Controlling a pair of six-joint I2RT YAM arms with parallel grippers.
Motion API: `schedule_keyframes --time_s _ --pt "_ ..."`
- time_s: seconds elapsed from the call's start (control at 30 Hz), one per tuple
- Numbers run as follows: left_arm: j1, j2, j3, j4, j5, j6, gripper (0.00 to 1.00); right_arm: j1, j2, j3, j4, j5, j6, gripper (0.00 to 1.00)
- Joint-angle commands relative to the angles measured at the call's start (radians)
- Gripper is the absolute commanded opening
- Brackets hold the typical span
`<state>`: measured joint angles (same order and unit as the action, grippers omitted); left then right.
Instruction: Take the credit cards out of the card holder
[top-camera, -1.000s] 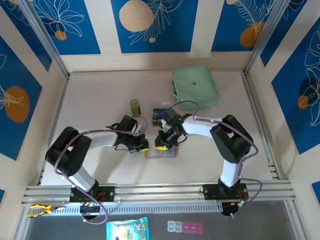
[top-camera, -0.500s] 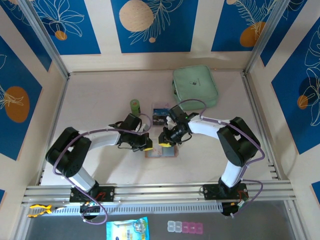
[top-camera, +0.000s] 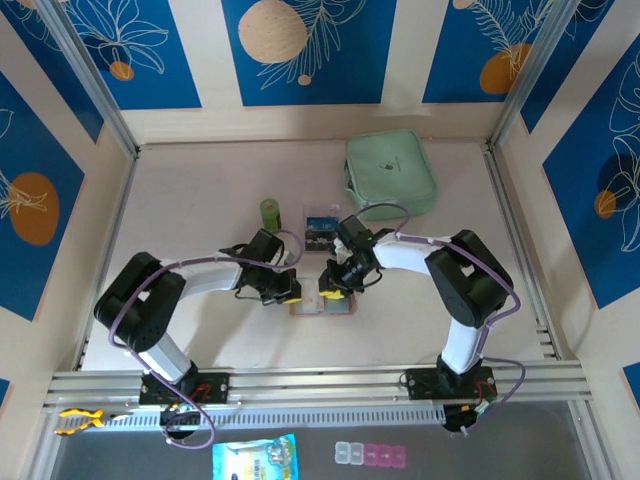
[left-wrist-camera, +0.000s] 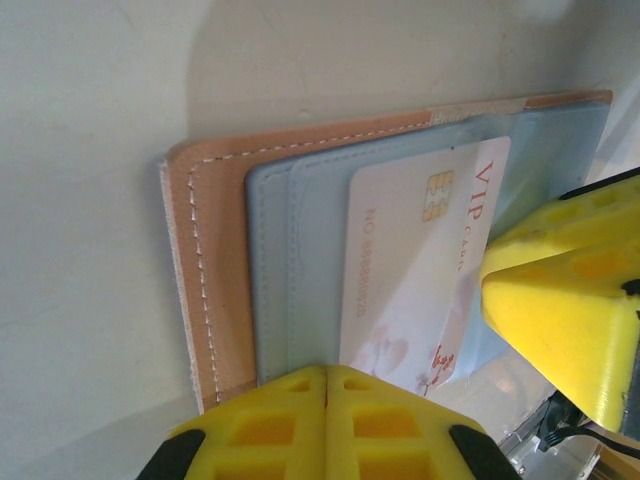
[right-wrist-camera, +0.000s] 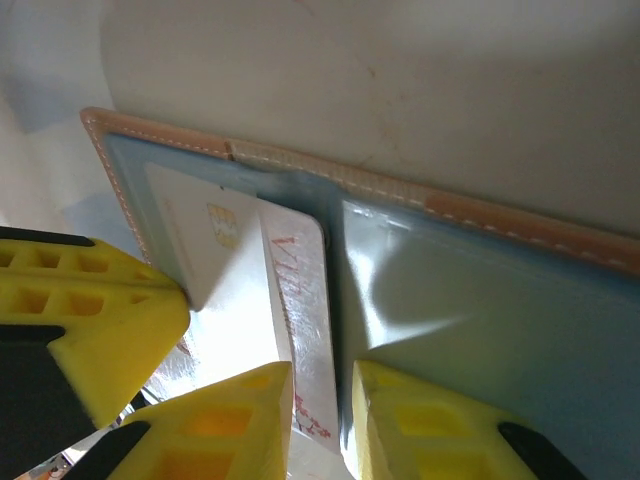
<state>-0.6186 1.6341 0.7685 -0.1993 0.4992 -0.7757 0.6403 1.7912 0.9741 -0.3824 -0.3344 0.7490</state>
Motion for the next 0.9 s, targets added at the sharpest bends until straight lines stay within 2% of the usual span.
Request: schedule_keyframes --time_s 0.0,0.13,0.33,0.5,0.87 --pt "-0.005 0.023 -0.010 -0.026 -0.022 0.016 0.00 0.003 0.029 -0.012 0.022 -0.035 0.006 0.24" --pt "-0.003 0.030 -0.011 -0.026 -0.021 0.018 0.00 0.004 0.036 -0.024 0.073 -0.072 0.022 0.24" --pt "-0.004 0.032 -0.014 -0.026 -0.020 0.018 0.00 0.003 0.012 -0.040 0.103 -0.094 0.042 0.17" --pt "-0.003 0.028 -0.014 -0.028 -0.021 0.018 0.00 0.001 -0.004 -0.048 0.099 -0.084 0.047 0.12" --pt "-0.003 0.019 -0.026 -0.029 -0.029 0.016 0.00 -0.020 -0.062 -0.087 0.063 -0.031 0.030 0.09"
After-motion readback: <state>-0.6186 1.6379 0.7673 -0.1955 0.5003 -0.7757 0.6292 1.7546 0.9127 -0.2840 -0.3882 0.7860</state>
